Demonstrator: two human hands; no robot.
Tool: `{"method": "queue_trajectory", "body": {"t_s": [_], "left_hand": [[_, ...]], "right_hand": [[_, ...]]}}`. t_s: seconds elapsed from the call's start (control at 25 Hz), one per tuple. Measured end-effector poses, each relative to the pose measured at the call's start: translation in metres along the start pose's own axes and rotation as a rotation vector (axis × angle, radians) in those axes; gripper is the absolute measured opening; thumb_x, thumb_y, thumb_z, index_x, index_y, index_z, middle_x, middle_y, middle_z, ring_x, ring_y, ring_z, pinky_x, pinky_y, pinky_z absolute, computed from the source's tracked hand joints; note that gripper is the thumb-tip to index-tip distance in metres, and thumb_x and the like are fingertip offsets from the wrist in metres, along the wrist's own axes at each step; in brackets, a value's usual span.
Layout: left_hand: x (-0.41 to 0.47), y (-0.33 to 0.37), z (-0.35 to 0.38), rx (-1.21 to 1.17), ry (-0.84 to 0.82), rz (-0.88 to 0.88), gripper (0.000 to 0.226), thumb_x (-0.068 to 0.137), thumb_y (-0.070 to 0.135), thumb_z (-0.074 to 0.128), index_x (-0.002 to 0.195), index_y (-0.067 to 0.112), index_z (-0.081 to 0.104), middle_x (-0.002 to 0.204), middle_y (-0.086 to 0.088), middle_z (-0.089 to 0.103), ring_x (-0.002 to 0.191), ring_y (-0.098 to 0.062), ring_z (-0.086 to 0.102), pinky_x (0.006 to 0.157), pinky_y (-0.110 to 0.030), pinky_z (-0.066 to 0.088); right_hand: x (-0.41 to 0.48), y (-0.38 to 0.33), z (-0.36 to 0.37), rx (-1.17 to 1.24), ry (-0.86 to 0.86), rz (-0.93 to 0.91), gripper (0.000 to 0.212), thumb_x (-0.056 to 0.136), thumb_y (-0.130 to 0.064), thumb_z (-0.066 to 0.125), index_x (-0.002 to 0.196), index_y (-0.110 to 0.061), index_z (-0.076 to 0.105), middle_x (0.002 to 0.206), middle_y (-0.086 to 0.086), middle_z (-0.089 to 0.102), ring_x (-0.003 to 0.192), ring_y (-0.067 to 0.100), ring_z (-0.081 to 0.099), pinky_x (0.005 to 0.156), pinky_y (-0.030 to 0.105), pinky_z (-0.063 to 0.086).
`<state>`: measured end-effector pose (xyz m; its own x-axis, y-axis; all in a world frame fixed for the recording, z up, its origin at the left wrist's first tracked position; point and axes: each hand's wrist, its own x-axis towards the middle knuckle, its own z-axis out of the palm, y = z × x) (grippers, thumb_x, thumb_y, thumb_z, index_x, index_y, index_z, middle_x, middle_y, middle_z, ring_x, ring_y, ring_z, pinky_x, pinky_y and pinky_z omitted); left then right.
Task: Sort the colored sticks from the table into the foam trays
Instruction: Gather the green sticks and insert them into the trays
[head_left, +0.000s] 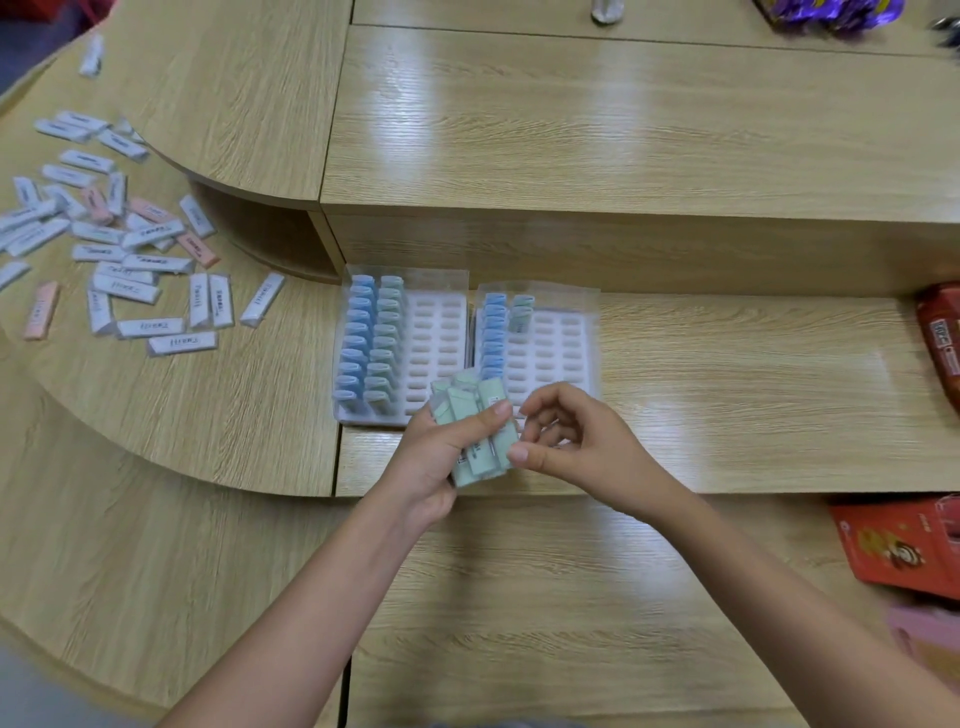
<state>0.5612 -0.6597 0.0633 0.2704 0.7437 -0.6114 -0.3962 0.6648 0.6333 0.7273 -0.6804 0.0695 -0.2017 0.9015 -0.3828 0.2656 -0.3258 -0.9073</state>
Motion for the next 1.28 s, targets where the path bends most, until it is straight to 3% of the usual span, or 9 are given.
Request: {"method": "queue_trajectory", "body": {"t_s": [0.12,0.28,0.4,0.52,0.64,0.76,1.04,1.28], "left_hand": [[0.004,-0.001,0.000,0.000,0.045,0.030,0.030,0.063,0.013,0.073,0.092,0.011,0.064,0.079,-0.005,0.071,0.072,-0.017,0.070,0.060,-0.031,0.058],[0.004,-0.001,-0.006,-0.030,0.056,-0.010,0.032,0.064,0.015,0.073,0.094,0.012,0.064,0.082,-0.004,0.070,0.074,-0.014,0.067,0.068,-0.032,0.059],[0.000,-0.001,-0.012,-0.024,0.046,-0.058,0.034,0.063,0.014,0.074,0.095,0.011,0.063,0.080,-0.004,0.068,0.072,-0.014,0.067,0.071,-0.034,0.058],[-0.003,-0.001,-0.016,-0.074,0.000,-0.107,0.029,0.069,0.011,0.070,0.097,0.008,0.063,0.083,-0.008,0.070,0.074,-0.017,0.069,0.069,-0.036,0.060],[-0.005,0.001,-0.017,-0.135,-0.040,-0.142,0.028,0.070,0.009,0.063,0.097,0.003,0.064,0.085,-0.012,0.070,0.074,-0.021,0.069,0.068,-0.038,0.059],[-0.004,0.002,-0.017,-0.105,-0.058,-0.118,0.035,0.069,0.006,0.064,0.104,0.001,0.061,0.087,-0.013,0.070,0.076,-0.021,0.069,0.068,-0.039,0.060],[-0.001,0.001,-0.019,-0.022,-0.040,-0.068,0.024,0.077,0.004,0.065,0.100,0.010,0.063,0.083,-0.006,0.072,0.076,-0.016,0.070,0.067,-0.030,0.058],[0.001,0.001,-0.016,0.015,-0.052,-0.060,0.022,0.080,0.005,0.065,0.100,0.011,0.063,0.081,-0.005,0.073,0.075,-0.015,0.070,0.063,-0.028,0.057]], "right_hand": [[0.000,0.003,0.010,0.070,0.037,0.053,0.016,0.077,-0.012,0.076,0.083,-0.008,0.060,0.072,0.010,0.064,0.064,0.021,0.061,0.063,0.034,0.053],[0.008,-0.008,-0.003,0.157,0.244,0.044,0.009,0.085,-0.005,0.067,0.085,-0.002,0.058,0.075,0.017,0.067,0.069,0.022,0.070,0.061,0.030,0.056],[0.023,-0.017,-0.028,-0.003,0.384,-0.053,0.008,0.086,-0.008,0.066,0.084,-0.011,0.059,0.076,0.012,0.065,0.068,0.020,0.069,0.064,0.033,0.056],[0.049,-0.024,-0.049,-0.386,0.472,-0.228,0.005,0.087,-0.014,0.065,0.089,-0.018,0.062,0.078,-0.001,0.063,0.073,0.018,0.062,0.067,0.026,0.050],[0.079,-0.020,-0.054,-0.712,0.437,-0.367,0.014,0.087,-0.014,0.064,0.100,-0.009,0.067,0.089,0.004,0.066,0.080,0.014,0.054,0.071,0.021,0.038],[0.100,-0.005,-0.049,-0.844,0.387,-0.483,0.014,0.086,-0.009,0.064,0.099,-0.004,0.068,0.085,0.011,0.065,0.078,0.024,0.059,0.068,0.025,0.040],[0.111,0.003,-0.040,-0.914,0.364,-0.642,0.014,0.084,-0.005,0.065,0.097,-0.001,0.062,0.080,0.009,0.066,0.070,0.026,0.061,0.060,0.030,0.046],[0.115,0.017,-0.043,-0.920,0.335,-0.687,0.007,0.082,-0.008,0.066,0.082,-0.002,0.063,0.072,0.008,0.064,0.062,0.026,0.059,0.050,0.034,0.048]]}}
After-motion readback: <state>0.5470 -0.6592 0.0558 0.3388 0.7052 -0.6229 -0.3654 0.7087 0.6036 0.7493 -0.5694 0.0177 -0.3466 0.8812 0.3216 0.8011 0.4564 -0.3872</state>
